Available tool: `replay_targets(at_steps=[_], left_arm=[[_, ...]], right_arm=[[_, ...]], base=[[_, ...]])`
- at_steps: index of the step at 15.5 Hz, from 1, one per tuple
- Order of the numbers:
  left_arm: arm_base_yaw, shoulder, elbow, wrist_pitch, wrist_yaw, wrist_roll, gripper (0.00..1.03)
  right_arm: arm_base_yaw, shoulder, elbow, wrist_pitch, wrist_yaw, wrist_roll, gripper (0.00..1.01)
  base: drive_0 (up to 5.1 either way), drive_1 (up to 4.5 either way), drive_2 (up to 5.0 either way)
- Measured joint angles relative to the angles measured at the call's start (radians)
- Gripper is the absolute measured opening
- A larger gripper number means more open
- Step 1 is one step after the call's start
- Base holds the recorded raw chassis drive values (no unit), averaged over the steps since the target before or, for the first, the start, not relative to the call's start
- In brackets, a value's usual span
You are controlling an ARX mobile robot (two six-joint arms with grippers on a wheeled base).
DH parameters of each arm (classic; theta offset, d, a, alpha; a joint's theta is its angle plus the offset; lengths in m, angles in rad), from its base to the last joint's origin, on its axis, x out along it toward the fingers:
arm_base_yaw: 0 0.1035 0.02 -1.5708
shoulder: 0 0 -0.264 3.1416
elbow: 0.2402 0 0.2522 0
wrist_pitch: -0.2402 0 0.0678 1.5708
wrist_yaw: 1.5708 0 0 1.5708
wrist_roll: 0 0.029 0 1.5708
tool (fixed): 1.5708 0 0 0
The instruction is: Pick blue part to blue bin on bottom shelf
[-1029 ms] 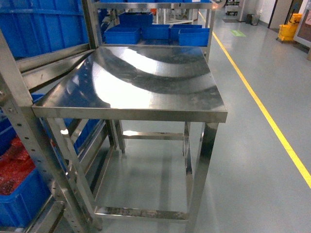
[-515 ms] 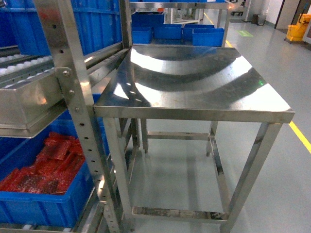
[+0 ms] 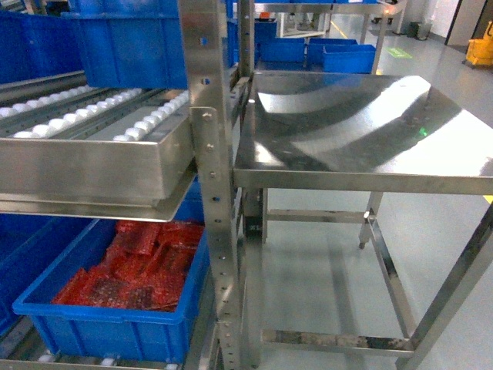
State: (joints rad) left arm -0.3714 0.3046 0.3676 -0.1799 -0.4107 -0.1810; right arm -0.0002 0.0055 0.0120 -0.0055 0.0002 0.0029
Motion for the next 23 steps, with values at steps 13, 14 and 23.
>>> replay_targets(at_steps=[13,14,23], left_arm=[[0.0,0.002,0.0,-0.003,0.0,0.0,0.43],[0.0,0.0,0.0,0.0,0.0,0.0,0.43],[0.001,0.001,0.0,-0.002,0.0,0.0,0.43]], right_arm=[[0.0,0.0,0.0,0.0,0.0,0.0,0.98],[0.0,0.0,0.0,0.002,0.0,0.0,0.98],[0.0,0.0,0.0,0.002,0.0,0.0,0.98]], base=[[-5.1,2.37,2.4],[-5.2,2.3,2.3],[-5.2,2.3,2.3]])
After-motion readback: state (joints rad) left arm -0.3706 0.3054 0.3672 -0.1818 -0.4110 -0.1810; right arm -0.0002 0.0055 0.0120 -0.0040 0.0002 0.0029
